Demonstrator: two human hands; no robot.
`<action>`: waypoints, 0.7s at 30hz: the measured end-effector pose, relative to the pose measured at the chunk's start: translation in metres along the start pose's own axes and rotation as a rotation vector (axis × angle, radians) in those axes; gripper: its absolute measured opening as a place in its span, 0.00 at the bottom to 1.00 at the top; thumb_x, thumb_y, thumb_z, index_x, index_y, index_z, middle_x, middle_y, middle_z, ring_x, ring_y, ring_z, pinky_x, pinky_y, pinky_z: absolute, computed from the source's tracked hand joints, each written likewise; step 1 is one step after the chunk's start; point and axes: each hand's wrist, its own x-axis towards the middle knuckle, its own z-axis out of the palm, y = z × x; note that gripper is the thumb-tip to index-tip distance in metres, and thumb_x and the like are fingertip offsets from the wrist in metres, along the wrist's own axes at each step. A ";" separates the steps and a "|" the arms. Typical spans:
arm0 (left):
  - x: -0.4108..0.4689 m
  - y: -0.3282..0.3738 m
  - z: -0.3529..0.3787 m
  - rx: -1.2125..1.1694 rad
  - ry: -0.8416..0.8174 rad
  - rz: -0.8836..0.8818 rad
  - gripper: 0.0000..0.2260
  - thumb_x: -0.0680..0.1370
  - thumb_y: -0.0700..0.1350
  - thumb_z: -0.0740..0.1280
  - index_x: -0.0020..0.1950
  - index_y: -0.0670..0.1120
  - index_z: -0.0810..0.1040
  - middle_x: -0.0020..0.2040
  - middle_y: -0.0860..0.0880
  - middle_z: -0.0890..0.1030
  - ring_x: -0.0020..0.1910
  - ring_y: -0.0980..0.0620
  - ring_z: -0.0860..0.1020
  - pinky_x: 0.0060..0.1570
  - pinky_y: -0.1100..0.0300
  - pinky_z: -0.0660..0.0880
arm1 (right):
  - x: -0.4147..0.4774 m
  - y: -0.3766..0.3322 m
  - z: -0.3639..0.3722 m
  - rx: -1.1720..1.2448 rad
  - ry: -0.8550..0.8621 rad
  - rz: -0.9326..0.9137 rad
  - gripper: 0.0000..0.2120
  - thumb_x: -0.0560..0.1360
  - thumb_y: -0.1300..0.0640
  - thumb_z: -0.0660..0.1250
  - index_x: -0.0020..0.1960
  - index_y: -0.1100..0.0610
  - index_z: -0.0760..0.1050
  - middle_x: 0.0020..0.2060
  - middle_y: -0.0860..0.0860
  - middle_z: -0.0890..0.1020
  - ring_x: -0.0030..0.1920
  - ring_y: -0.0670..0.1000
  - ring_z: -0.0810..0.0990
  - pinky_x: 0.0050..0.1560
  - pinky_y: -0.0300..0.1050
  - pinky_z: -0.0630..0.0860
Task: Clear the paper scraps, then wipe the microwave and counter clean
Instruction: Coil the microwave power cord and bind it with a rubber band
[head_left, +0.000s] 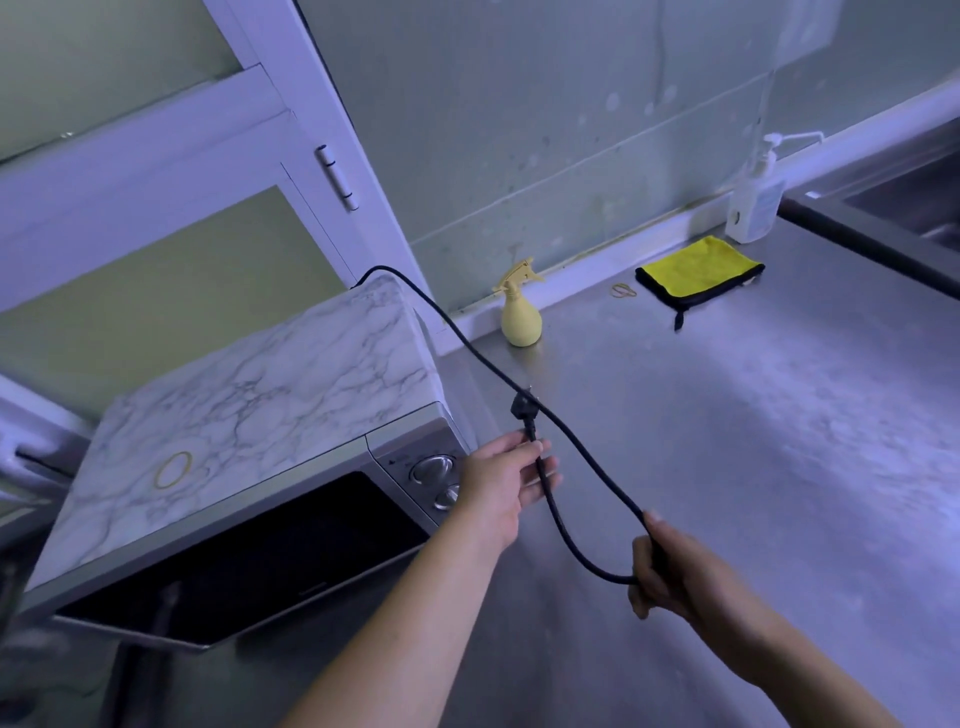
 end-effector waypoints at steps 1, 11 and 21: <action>-0.001 -0.001 0.002 0.007 -0.016 0.012 0.09 0.77 0.30 0.69 0.56 0.37 0.80 0.41 0.42 0.83 0.36 0.47 0.81 0.37 0.54 0.83 | -0.002 0.002 0.001 -0.004 0.014 0.010 0.30 0.77 0.36 0.53 0.28 0.58 0.64 0.27 0.59 0.59 0.33 0.57 0.73 0.46 0.52 0.63; -0.016 -0.006 0.005 0.024 -0.045 0.014 0.07 0.77 0.30 0.67 0.54 0.37 0.80 0.38 0.46 0.84 0.34 0.49 0.82 0.36 0.54 0.82 | -0.025 -0.003 0.019 0.007 0.107 -0.019 0.29 0.78 0.39 0.53 0.24 0.55 0.64 0.21 0.53 0.64 0.33 0.57 0.71 0.44 0.52 0.61; -0.022 -0.008 -0.015 0.001 0.003 -0.024 0.09 0.77 0.30 0.67 0.57 0.37 0.79 0.44 0.42 0.83 0.37 0.47 0.83 0.38 0.51 0.83 | -0.033 -0.008 0.030 -0.062 0.083 -0.008 0.30 0.76 0.36 0.52 0.24 0.56 0.64 0.20 0.51 0.69 0.35 0.58 0.69 0.46 0.51 0.60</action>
